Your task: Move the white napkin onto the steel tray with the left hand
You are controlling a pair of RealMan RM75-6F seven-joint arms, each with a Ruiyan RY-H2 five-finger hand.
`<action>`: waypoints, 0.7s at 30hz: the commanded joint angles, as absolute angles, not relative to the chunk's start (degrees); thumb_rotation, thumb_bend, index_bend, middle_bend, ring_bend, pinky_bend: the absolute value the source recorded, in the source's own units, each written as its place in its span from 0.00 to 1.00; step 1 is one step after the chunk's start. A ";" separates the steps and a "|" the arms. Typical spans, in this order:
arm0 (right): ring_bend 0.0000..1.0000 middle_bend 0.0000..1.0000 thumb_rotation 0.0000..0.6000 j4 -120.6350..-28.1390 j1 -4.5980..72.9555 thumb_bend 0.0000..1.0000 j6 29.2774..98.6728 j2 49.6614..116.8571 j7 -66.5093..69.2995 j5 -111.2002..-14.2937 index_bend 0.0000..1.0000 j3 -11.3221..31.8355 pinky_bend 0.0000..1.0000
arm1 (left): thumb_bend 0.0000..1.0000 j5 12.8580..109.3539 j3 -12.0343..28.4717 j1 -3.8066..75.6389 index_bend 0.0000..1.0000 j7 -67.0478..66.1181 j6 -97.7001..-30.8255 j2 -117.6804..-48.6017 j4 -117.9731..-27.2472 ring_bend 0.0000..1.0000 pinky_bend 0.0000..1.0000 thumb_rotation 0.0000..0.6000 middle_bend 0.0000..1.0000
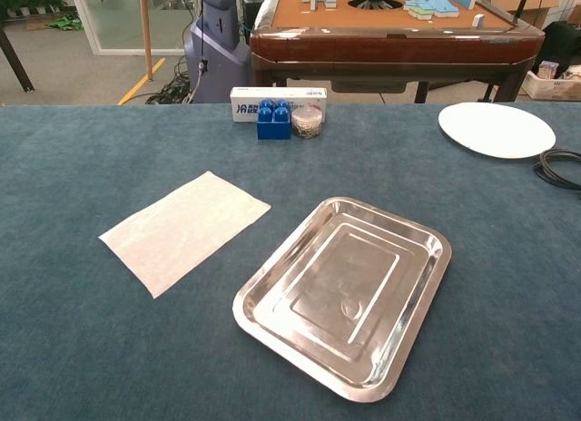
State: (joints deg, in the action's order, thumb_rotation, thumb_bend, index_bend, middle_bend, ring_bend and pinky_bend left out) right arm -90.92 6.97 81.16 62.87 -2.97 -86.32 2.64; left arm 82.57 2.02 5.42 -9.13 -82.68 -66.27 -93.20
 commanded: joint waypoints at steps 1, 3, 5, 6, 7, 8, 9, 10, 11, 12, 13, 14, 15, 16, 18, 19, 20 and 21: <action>0.27 0.40 1.00 -91.07 6.75 0.43 81.62 62.87 -2.79 -86.11 0.45 2.93 0.20 | 0.19 82.81 1.95 5.29 0.12 -9.08 -82.98 -66.24 -93.39 0.08 0.42 1.00 0.00; 0.27 0.40 1.00 -91.02 6.87 0.43 81.41 62.96 -2.93 -85.69 0.45 3.16 0.20 | 0.19 83.21 2.18 5.12 0.12 -8.53 -83.85 -66.58 -93.17 0.08 0.41 1.00 0.00; 0.28 0.40 1.00 -90.86 7.16 0.43 81.02 63.18 -3.06 -85.46 0.45 3.35 0.20 | 0.19 83.83 2.39 4.85 0.10 -8.10 -85.09 -67.27 -92.15 0.08 0.37 1.00 0.00; 0.28 0.40 1.00 -90.75 7.28 0.43 80.81 63.31 -3.12 -85.41 0.45 3.36 0.20 | 0.19 84.01 2.40 4.74 0.09 -7.97 -85.41 -67.39 -91.93 0.08 0.34 1.00 0.00; 0.27 0.40 1.00 -90.68 7.40 0.43 80.54 63.40 -3.19 -85.39 0.45 3.31 0.20 | 0.19 84.14 2.42 4.65 0.08 -7.82 -85.68 -67.45 -91.86 0.08 0.31 1.00 0.00; 0.27 0.40 1.00 -90.65 7.50 0.43 80.28 63.47 -3.24 -85.38 0.45 3.25 0.20 | 0.19 84.26 2.42 4.58 0.08 -7.64 -85.87 -67.46 -91.85 0.08 0.28 1.00 0.00; 0.27 0.40 1.00 -90.61 7.64 0.43 79.98 63.55 -3.28 -85.41 0.45 3.18 0.20 | 0.19 84.37 2.40 4.52 0.07 -7.41 -85.99 -67.41 -91.91 0.08 0.27 1.00 0.00; 0.27 0.40 1.00 -90.60 7.75 0.43 79.74 63.59 -3.33 -85.41 0.45 3.13 0.20 | 0.19 84.41 2.35 4.47 0.07 -7.25 -86.00 -67.34 -91.97 0.08 0.27 1.00 0.00; 0.28 0.40 1.00 -90.59 7.86 0.43 79.49 63.63 -3.36 -85.39 0.45 3.09 0.20 | 0.19 84.45 2.25 4.44 0.07 -7.15 -85.92 -67.26 -92.01 0.08 0.27 1.00 0.00; 0.28 0.40 1.00 -90.59 7.91 0.43 79.39 63.68 -3.30 -85.35 0.45 3.08 0.20 | 0.19 84.46 2.18 4.41 0.07 -7.14 -85.86 -67.23 -92.04 0.08 0.27 1.00 0.00; 0.28 0.40 1.00 -90.62 7.92 0.43 79.38 63.75 -3.20 -85.28 0.45 3.11 0.22 | 0.19 84.48 2.12 4.39 0.07 -7.14 -85.80 -67.23 -92.09 0.08 0.28 1.00 0.00; 0.28 0.40 1.00 -90.69 7.90 0.43 79.46 63.84 -3.10 -85.22 0.45 3.16 0.24 | 0.19 84.66 2.01 4.40 0.08 -7.00 -85.75 -67.22 -92.25 0.09 0.33 1.00 0.00; 0.28 0.40 1.00 -90.72 7.90 0.43 79.57 63.88 -3.08 -85.27 0.45 3.19 0.26 | 0.19 84.78 1.96 4.41 0.08 -6.90 -85.75 -67.22 -92.32 0.13 0.39 1.00 0.02; 0.28 0.40 1.00 -90.71 7.91 0.43 79.85 63.95 -3.06 -85.51 0.45 3.25 0.27 | 0.19 85.10 1.80 4.42 0.08 -6.57 -85.69 -67.19 -92.45 0.21 0.50 1.00 0.04; 0.28 0.40 1.00 -90.53 7.95 0.43 80.21 64.14 -2.74 -85.77 0.45 3.38 0.28 | 0.19 85.62 1.42 4.54 0.09 -6.02 -85.30 -67.05 -92.57 0.41 0.71 1.00 0.14; 0.28 0.40 1.00 -90.40 7.96 0.43 80.26 64.25 -2.58 -85.75 0.45 3.43 0.28 | 0.19 85.89 1.35 4.65 0.10 -6.00 -85.18 -67.03 -92.46 0.46 0.76 1.00 0.19; 0.27 0.40 1.00 -90.24 7.98 0.43 80.21 64.33 -2.49 -85.65 0.45 3.46 0.28 | 0.19 86.25 1.33 4.76 0.10 -6.05 -85.24 -67.17 -92.24 0.51 0.81 1.00 0.27; 0.27 0.40 1.00 -90.10 7.99 0.43 80.09 64.41 -2.48 -85.43 0.45 3.49 0.29 | 0.19 86.78 1.33 4.85 0.11 -6.20 -85.51 -67.59 -91.72 0.54 0.84 1.00 0.33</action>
